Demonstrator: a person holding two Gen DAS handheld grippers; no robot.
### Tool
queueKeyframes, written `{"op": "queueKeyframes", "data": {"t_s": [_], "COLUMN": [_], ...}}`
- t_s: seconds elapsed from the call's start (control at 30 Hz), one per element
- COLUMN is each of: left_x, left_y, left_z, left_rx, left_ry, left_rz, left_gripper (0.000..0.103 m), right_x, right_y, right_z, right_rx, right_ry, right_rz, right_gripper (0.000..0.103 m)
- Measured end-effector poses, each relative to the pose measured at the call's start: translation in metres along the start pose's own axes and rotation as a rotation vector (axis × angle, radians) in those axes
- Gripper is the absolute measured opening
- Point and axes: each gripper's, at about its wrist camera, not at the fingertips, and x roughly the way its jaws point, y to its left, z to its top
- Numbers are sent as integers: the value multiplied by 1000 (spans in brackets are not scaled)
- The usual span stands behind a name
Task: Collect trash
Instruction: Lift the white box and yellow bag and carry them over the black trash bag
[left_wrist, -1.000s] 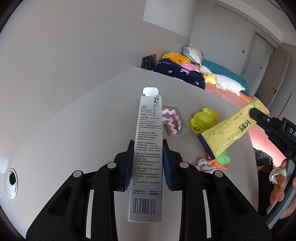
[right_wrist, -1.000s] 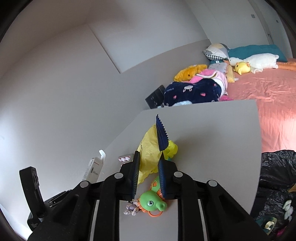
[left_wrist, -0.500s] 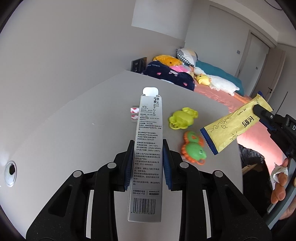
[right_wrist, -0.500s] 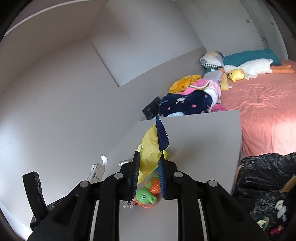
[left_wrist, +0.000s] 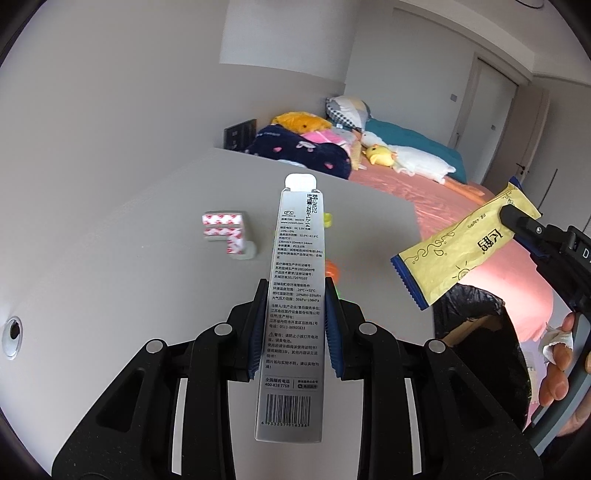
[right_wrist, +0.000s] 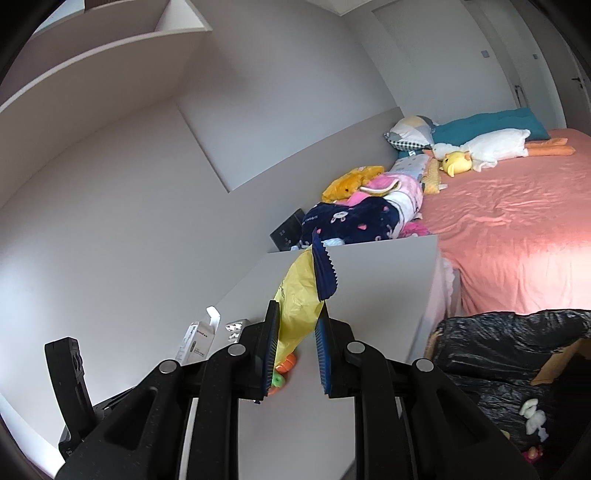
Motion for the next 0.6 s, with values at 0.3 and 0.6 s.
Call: {"op": "queueKeyframes", "data": {"t_s": [0.3, 0.6], "left_x": [-2, 4], "left_y": [-33, -63], "left_z": [0, -1], "left_rx": [36, 70], "left_ry": [-4, 8], "left_rz": [-43, -82], "left_gripper": [28, 28], "right_x": [-32, -57], "right_y": [-23, -47], "right_z": [2, 5], "right_rx": [9, 30], "right_ry": [-26, -46], "right_rz": [-47, -106], "right_gripper": [21, 21]}}
